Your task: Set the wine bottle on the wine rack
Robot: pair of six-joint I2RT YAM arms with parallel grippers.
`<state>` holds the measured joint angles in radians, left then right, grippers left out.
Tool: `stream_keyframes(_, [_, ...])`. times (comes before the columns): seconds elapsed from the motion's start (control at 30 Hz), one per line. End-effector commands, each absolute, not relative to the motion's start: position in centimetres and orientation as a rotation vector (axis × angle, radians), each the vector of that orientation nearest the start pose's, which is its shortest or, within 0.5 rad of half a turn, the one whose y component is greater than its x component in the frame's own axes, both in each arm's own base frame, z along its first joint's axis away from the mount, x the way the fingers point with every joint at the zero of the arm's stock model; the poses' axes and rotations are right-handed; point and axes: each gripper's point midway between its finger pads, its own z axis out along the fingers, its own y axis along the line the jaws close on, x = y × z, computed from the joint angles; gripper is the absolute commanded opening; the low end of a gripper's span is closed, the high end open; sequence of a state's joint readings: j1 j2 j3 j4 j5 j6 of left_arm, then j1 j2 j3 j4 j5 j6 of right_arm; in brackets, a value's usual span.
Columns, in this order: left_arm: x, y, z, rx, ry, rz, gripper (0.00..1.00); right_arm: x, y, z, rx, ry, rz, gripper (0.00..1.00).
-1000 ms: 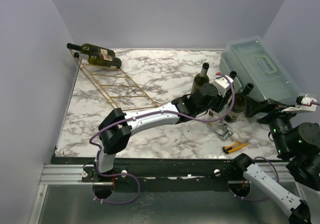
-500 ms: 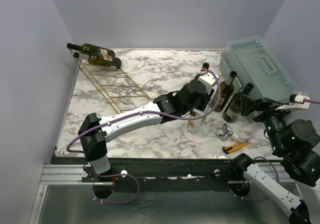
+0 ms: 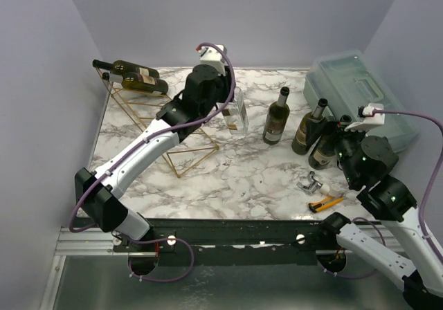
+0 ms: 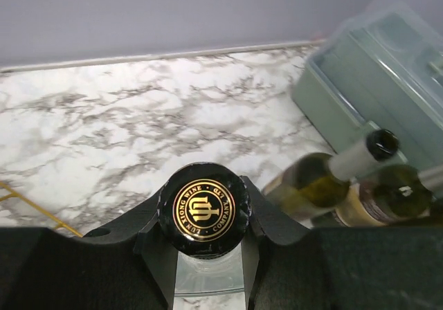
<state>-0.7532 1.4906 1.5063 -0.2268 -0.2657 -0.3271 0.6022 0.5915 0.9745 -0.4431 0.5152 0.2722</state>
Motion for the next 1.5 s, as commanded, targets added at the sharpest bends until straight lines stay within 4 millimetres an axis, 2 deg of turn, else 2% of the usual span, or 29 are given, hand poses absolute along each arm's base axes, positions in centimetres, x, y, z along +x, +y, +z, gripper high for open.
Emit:
stream_keyframes(0.0, [38.3,-26.5,42.4,0.077,1.619,-0.579,0.0,25.6,9.3,36.3,0.078,1.586,0.3,1.0])
stream_keyframes(0.27, [42.7,-20.9,43.4,-0.109,1.584,-0.495,0.0,28.4,14.2,34.2,0.002,1.635,0.432,1.0])
stream_keyframes(0.37, [44.5,-19.1,43.1,-0.161,1.572,-0.463,0.0,29.1,16.1,33.8,-0.038,1.638,0.489,1.0])
stream_keyframes(0.57, [48.3,-15.3,42.3,-0.219,1.556,-0.375,0.0,30.6,18.5,32.6,-0.097,1.656,0.53,1.0])
stream_keyframes(0.67, [50.0,-13.0,41.6,-0.251,1.557,-0.32,0.0,31.1,19.1,32.1,-0.138,1.656,0.522,1.0])
stream_keyframes(0.73, [51.0,-11.4,41.1,-0.274,1.556,-0.282,0.0,31.5,19.3,32.5,-0.149,1.625,0.52,1.0])
stream_keyframes(0.97, [54.2,-7.2,39.0,-0.321,1.565,-0.191,0.0,31.8,20.4,31.6,-0.181,1.612,0.556,1.0])
stream_keyframes(1.47, [57.9,-3.5,37.7,-0.366,1.542,-0.106,0.0,32.4,20.6,29.5,-0.184,1.634,0.535,1.0])
